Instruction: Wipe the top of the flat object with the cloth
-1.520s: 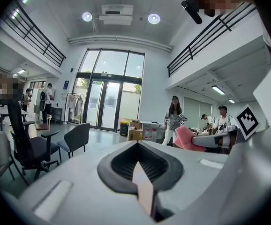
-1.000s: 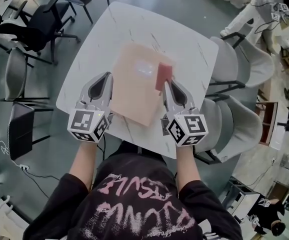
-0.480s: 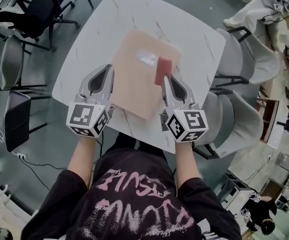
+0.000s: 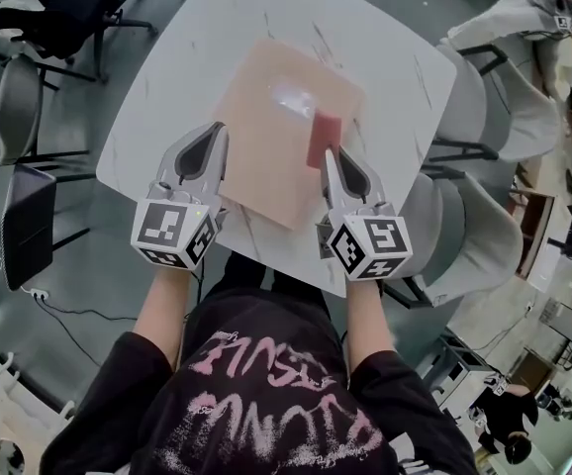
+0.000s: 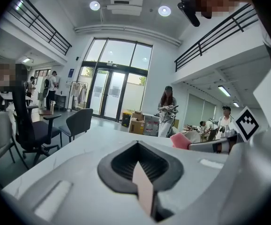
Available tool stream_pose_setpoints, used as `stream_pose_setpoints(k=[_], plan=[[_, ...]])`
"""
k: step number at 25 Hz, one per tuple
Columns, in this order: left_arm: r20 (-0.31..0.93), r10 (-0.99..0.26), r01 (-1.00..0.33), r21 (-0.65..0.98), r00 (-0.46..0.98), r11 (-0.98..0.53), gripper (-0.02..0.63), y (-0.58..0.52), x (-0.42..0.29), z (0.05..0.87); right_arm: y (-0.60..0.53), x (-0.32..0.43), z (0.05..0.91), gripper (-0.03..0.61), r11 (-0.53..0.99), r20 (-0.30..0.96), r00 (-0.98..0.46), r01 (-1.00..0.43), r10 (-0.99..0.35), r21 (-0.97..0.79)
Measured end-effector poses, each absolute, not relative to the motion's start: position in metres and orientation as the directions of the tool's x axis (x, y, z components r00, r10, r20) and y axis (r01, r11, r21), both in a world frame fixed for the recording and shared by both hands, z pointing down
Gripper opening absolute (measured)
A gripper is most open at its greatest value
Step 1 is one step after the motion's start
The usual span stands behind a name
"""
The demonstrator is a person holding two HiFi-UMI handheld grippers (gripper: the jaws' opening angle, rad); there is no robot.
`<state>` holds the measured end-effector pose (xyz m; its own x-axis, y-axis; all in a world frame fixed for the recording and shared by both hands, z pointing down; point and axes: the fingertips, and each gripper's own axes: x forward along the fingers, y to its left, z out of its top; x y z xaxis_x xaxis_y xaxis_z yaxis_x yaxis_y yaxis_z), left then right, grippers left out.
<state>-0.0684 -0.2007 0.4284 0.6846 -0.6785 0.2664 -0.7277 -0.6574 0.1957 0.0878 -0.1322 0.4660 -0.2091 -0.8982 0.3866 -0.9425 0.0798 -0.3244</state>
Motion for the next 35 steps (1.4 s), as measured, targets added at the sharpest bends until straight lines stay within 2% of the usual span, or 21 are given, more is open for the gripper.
stream_pose_setpoints(k=[8, 35], plan=[[0.265, -0.683, -0.732, 0.2, 0.681, -0.651, 0.0, -0.197, -0.069, 0.429, -0.15, 0.083, 0.46, 0.049, 0.118, 0.394, -0.241, -0.943, -0.887, -0.312], [0.268, -0.707, -0.755, 0.191, 0.655, -0.627, 0.0, -0.212, -0.077, 0.432, -0.232, -0.015, 0.484, 0.049, 0.293, 0.484, -0.439, -0.89, -0.757, -0.349]])
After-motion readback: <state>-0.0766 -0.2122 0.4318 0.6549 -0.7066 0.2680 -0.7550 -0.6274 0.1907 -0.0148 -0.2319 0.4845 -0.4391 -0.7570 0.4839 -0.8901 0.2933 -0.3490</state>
